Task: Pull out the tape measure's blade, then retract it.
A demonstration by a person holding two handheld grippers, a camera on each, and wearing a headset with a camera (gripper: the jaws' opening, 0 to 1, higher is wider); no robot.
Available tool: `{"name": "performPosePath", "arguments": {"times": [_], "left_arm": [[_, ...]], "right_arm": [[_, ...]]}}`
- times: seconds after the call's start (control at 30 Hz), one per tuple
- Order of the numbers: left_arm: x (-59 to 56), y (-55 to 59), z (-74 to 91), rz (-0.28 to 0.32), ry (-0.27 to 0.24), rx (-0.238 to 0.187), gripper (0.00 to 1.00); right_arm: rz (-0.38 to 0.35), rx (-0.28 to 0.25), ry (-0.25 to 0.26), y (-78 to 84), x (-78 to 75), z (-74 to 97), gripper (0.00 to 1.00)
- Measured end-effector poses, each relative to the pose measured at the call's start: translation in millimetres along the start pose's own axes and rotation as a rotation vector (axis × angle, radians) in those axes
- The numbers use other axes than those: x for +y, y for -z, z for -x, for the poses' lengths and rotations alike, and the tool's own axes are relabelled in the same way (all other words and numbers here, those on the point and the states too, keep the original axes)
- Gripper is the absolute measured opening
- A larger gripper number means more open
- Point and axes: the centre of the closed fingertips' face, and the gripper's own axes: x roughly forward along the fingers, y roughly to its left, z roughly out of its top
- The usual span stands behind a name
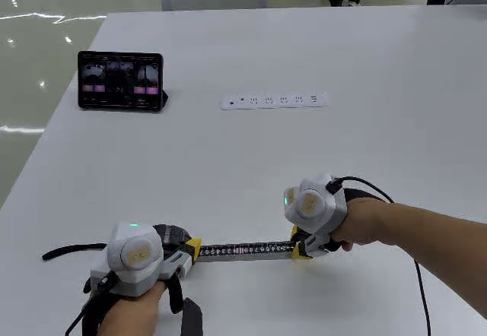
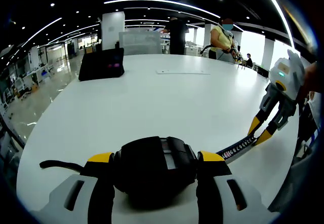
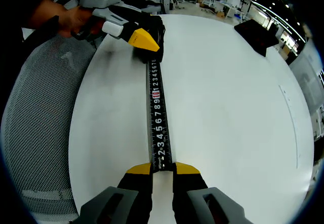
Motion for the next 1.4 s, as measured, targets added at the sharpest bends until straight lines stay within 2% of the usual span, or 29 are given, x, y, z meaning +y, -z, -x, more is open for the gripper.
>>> {"name": "performPosePath", "arguments": {"times": [1.4], "left_arm": [[0.5, -0.1, -0.1, 0.002, 0.002, 0.005, 0.62]], "right_arm": [[0.006, -0.014, -0.005, -16.1, 2.8, -6.4, 0.11]]}}
